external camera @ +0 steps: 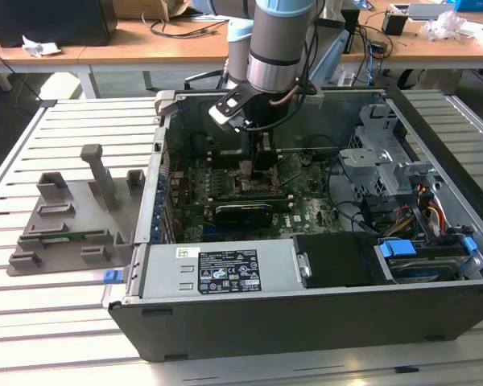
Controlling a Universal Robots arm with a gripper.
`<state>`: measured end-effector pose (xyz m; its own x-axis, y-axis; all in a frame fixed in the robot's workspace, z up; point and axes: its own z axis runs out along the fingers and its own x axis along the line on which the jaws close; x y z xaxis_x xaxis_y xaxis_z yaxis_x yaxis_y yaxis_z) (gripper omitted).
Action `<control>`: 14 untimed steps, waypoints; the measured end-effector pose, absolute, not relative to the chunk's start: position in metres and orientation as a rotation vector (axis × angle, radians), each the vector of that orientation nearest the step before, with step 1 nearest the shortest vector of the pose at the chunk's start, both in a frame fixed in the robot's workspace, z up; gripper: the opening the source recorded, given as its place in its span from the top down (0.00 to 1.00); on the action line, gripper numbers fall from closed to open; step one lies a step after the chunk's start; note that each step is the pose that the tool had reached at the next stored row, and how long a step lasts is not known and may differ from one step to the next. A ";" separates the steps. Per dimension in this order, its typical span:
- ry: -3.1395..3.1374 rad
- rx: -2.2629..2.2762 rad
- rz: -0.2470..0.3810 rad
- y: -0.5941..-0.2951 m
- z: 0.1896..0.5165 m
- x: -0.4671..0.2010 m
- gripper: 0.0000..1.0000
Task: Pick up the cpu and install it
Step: 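Place the cpu into insertion slot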
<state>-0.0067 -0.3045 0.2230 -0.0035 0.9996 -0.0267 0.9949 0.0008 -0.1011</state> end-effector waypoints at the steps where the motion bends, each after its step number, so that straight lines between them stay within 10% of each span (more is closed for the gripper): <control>1: -2.184 -2.180 0.140 -0.304 0.223 -0.007 0.45; 14: -2.184 -2.180 0.140 -0.304 0.218 -0.007 0.45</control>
